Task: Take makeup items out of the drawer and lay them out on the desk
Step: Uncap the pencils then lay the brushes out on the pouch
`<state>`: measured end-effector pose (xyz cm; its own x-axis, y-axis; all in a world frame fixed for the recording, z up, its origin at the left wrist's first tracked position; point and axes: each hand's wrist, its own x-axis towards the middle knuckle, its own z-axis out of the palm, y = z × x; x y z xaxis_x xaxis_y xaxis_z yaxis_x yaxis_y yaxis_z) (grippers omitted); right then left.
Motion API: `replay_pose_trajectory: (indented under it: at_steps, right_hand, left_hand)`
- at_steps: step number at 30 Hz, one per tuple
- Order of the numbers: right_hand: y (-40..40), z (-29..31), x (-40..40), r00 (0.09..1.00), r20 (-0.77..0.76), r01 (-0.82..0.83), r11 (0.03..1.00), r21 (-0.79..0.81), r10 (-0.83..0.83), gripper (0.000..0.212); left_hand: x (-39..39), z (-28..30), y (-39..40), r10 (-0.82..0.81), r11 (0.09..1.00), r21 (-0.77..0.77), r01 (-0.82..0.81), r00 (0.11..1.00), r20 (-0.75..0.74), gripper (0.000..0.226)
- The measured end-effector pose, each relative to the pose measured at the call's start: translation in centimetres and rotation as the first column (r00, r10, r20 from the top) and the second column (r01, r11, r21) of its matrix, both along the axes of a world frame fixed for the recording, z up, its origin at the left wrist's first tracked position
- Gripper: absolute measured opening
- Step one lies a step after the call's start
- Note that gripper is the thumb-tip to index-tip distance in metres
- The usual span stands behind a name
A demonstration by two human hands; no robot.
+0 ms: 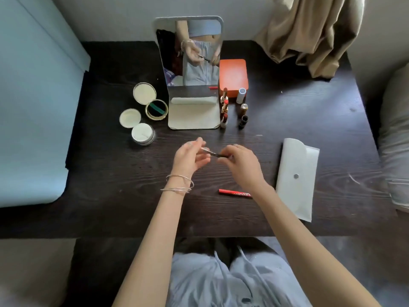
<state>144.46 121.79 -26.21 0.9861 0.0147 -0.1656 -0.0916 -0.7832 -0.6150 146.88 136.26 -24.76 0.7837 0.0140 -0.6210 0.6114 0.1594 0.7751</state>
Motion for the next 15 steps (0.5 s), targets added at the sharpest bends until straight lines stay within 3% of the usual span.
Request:
replay_pose_trajectory:
  at_steps: [3,8,12,15]
  right_hand:
    - [3.4,0.6,1.2,0.989,-0.136,0.085,0.972,0.217,-0.057,0.018]
    - [7.3,0.3,2.4,0.95,-0.313,0.159,0.88,0.448,-0.012,0.019]
    - [8.1,0.2,3.3,0.915,-0.402,0.233,0.862,0.45,-0.037,0.022]
    - [8.5,-0.2,4.3,0.936,-0.293,0.287,0.904,0.316,-0.194,0.019]
  left_hand:
    - [0.9,-0.8,2.4,0.013,1.0,0.009,-0.013,0.999,-0.036,0.029]
    - [1.0,-2.4,4.3,-0.118,0.993,0.014,0.117,0.993,0.008,0.014]
    - [2.1,-2.7,6.0,-0.13,0.99,0.057,0.131,0.991,-0.03,0.013]
    - [2.8,-3.2,7.4,-0.264,0.94,0.21,0.269,0.963,-0.049,0.009]
